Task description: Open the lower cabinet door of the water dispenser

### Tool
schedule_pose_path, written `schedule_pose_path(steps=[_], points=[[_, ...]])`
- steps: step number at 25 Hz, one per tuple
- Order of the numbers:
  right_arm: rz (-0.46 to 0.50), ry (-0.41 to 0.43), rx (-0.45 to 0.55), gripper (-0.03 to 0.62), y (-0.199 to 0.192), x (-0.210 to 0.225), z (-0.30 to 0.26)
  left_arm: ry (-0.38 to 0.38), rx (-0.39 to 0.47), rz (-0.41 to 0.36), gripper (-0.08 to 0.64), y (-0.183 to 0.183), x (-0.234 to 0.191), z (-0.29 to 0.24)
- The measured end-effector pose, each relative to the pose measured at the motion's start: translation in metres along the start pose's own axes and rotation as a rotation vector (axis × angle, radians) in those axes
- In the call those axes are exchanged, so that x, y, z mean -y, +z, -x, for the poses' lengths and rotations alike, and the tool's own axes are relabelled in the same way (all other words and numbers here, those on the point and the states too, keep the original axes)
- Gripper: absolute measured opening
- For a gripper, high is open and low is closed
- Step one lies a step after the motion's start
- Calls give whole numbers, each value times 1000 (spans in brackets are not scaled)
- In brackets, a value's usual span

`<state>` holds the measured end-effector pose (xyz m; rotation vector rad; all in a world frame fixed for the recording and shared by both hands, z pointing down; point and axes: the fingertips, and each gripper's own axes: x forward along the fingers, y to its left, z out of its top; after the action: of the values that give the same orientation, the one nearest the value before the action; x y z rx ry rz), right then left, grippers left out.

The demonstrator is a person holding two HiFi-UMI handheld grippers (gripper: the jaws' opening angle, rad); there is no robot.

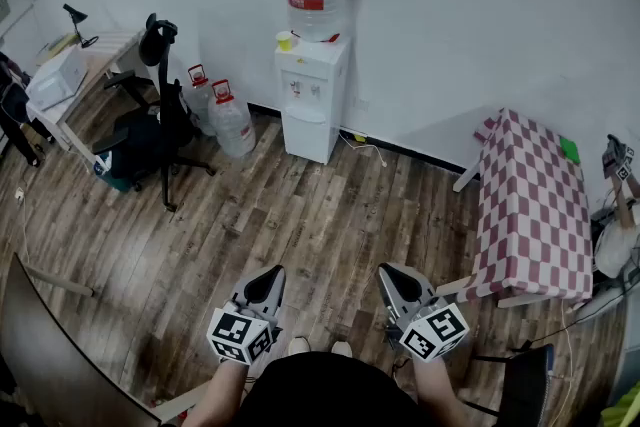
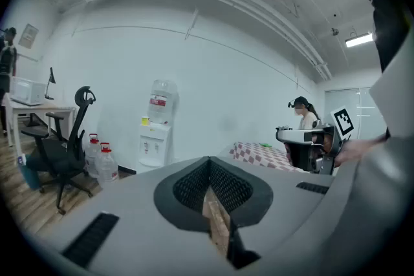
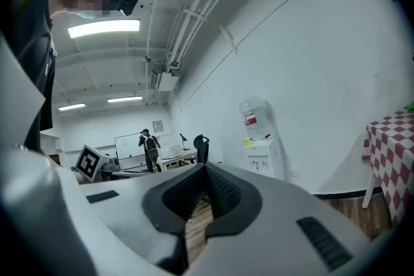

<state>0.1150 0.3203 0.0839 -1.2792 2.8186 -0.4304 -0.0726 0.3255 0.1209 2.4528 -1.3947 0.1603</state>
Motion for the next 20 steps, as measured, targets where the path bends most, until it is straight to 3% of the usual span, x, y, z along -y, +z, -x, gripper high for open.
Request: schedule_pose_path(steps=[20], points=[[-1,-13,26,21,0,-41,-14,-46,41,5,14,10,-30,24]])
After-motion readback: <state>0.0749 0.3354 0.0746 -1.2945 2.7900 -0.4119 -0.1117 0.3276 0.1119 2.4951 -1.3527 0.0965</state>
